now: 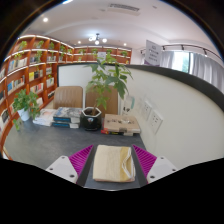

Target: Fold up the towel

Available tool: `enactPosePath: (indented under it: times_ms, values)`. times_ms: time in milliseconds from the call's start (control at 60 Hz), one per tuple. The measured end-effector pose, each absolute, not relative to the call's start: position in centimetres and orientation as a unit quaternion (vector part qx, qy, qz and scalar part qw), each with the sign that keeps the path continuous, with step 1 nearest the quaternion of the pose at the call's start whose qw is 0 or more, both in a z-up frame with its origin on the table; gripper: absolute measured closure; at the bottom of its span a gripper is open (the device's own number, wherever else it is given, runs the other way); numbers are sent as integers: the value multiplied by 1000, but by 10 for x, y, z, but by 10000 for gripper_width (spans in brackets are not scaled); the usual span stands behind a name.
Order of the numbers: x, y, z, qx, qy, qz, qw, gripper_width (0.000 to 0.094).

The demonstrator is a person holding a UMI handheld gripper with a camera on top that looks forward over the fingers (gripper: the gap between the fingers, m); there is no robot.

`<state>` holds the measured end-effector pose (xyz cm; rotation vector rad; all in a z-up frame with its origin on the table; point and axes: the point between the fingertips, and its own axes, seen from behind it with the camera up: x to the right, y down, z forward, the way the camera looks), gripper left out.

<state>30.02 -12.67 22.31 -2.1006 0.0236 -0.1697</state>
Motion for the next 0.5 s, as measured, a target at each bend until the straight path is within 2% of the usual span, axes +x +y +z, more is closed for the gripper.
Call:
enactPosePath:
  times_ms: [100,217,500]
  values:
    - [260,-146,254,-854,16,-33,518,201]
    - [217,-176,271,-847,14,-9,532,201]
    - [144,-246,261,-851,2,-2,525,203]
